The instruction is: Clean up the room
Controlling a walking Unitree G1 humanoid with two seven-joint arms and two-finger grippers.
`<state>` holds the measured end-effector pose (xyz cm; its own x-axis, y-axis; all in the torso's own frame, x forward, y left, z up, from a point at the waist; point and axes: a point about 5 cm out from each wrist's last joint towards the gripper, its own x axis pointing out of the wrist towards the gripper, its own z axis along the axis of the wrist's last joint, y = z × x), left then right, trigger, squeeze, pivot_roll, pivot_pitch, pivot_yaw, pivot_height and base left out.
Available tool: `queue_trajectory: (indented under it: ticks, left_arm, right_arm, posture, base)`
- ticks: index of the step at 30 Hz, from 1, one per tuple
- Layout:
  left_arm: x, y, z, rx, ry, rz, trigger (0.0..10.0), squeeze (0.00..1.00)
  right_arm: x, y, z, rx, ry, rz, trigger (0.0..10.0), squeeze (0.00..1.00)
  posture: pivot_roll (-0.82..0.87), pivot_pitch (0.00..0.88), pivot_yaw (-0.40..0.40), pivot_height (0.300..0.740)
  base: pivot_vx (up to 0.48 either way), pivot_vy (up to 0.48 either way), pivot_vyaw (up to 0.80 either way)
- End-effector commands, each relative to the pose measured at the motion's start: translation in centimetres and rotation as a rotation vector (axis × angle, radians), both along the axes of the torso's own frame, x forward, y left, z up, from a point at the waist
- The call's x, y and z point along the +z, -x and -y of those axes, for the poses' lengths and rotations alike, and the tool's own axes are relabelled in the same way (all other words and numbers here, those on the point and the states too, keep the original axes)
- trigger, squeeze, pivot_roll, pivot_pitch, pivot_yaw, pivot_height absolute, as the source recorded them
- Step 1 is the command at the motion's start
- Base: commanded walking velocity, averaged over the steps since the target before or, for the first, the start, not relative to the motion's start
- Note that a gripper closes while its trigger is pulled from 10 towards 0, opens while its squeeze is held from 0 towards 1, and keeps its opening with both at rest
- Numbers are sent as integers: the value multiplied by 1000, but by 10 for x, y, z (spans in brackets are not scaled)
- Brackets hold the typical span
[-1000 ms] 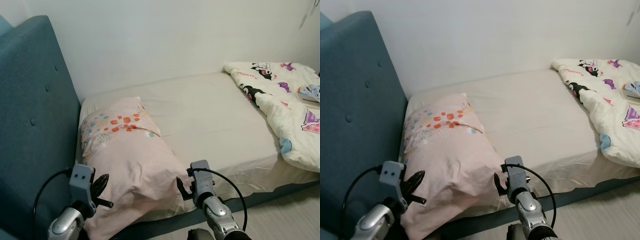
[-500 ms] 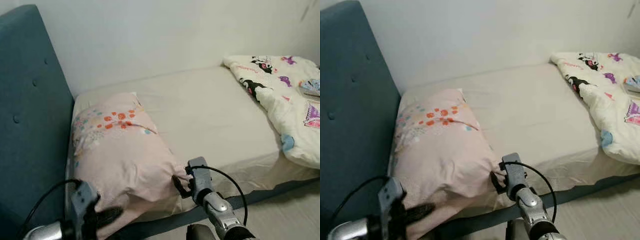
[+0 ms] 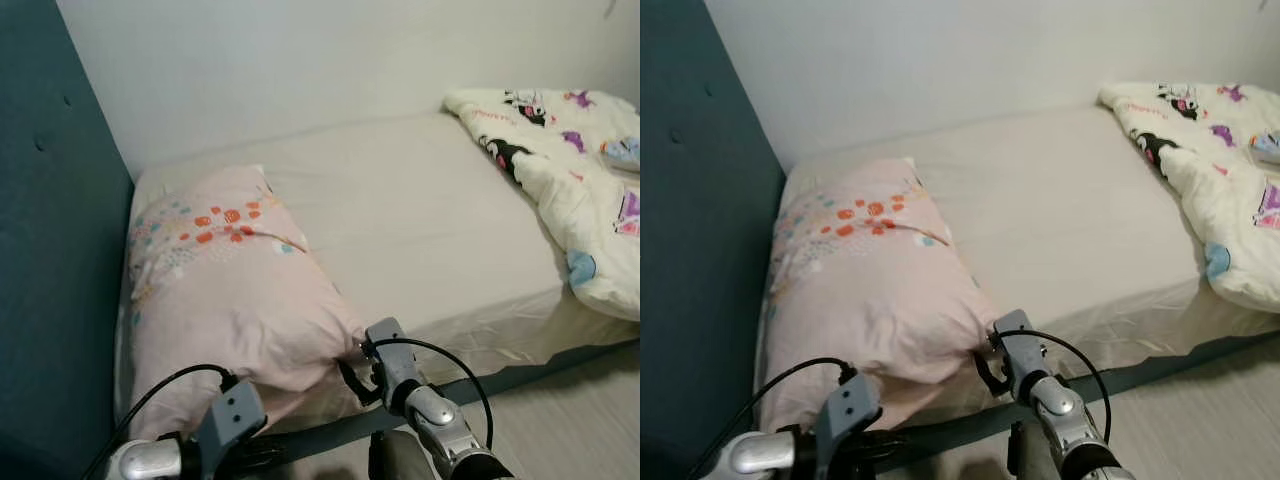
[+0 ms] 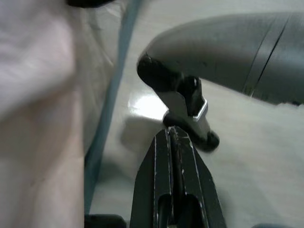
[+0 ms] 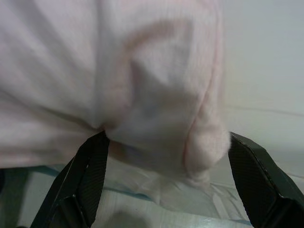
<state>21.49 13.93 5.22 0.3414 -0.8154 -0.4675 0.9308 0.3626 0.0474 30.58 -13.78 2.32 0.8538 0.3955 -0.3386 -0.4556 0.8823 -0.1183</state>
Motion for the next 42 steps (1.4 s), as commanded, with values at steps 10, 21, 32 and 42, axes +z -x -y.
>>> queue_trajectory:
  ticks: [10, 21, 32, 42]
  left_arm:
    - [-33, -14, -18, -70, -411, 66, 10000, 0]
    - [-21, -61, -61, 59, -673, 223, 10000, 0]
    - [-3, -104, -73, 159, -835, 387, 10000, 0]
    - [19, -137, -22, 223, -746, 589, 10000, 0]
  right_arm:
    - [-3, 9, -7, 53, -35, 1, 10000, 0]
    - [-3, 12, -11, 68, -50, 2, 10000, 0]
    - [-4, 16, -14, 82, -49, 1, 10000, 0]
    - [-5, 18, -16, 79, -39, -5, 10000, 0]
  posture:
    - [0, 231, -2, 536]
    - [-1, 240, -4, 536]
    - [-10, 242, -3, 536]
    - [-23, 251, 5, 536]
  base:
    - [0, 0, 0]
    - [0, 0, 0]
    - [0, 0, 0]
    - [0, 0, 0]
